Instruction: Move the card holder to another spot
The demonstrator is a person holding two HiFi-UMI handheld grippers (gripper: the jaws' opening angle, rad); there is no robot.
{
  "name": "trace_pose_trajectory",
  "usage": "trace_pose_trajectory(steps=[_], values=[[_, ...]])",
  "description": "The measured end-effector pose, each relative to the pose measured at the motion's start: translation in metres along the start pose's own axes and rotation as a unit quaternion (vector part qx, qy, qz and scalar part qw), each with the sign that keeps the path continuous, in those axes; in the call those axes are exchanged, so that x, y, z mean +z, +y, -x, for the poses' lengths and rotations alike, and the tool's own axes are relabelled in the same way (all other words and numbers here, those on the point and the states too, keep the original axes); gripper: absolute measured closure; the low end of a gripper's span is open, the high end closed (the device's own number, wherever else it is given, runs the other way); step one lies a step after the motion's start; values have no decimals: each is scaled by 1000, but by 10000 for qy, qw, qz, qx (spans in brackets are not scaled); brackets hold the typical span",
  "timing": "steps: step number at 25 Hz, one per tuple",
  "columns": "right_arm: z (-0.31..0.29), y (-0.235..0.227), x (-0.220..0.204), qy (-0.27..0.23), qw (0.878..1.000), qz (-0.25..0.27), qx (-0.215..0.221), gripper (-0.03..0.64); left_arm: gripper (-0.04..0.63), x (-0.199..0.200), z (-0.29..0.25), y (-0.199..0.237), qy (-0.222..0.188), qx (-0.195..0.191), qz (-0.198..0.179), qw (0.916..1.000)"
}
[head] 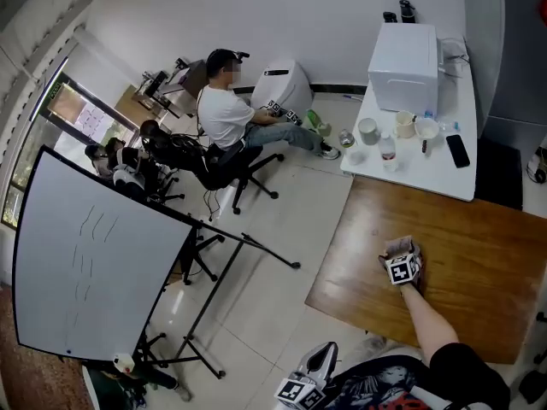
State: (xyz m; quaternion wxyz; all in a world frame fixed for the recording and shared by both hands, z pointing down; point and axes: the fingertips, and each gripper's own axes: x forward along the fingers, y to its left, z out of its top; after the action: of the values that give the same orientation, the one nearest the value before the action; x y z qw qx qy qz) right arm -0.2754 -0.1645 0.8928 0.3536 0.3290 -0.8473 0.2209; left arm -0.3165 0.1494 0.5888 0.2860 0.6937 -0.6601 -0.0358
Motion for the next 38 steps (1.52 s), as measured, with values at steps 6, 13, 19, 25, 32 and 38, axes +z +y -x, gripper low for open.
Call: trace_pose_trajectory(steps=[6, 13, 19, 25, 32, 38], values=[[103, -35, -17, -741, 9950, -662, -8, 76, 592, 0, -58, -8, 332, -628, -149, 9974], [368, -114, -46, -2565, 9424, -1927, -942, 534, 594, -3, -140, -77, 764, -2342, -1364, 9595], [501, -140, -35, -3398, 9042, -1857, -1803, 601, 594, -8, -172, -148, 889, -2992, -2344, 9207], [526, -136, -14, -3508, 8941, -1505, -2344, 601, 594, -12, -191, -177, 1013, -3059, -2251, 9195], [533, -138, -11, -3472, 8901, -1344, -2629, 601, 594, -2, -198, -180, 870, -2990, -2452, 9181], [529, -143, -11, -3404, 8873, -1453, -2752, 601, 594, 0, -196, -175, 860, -2829, -2434, 9238]])
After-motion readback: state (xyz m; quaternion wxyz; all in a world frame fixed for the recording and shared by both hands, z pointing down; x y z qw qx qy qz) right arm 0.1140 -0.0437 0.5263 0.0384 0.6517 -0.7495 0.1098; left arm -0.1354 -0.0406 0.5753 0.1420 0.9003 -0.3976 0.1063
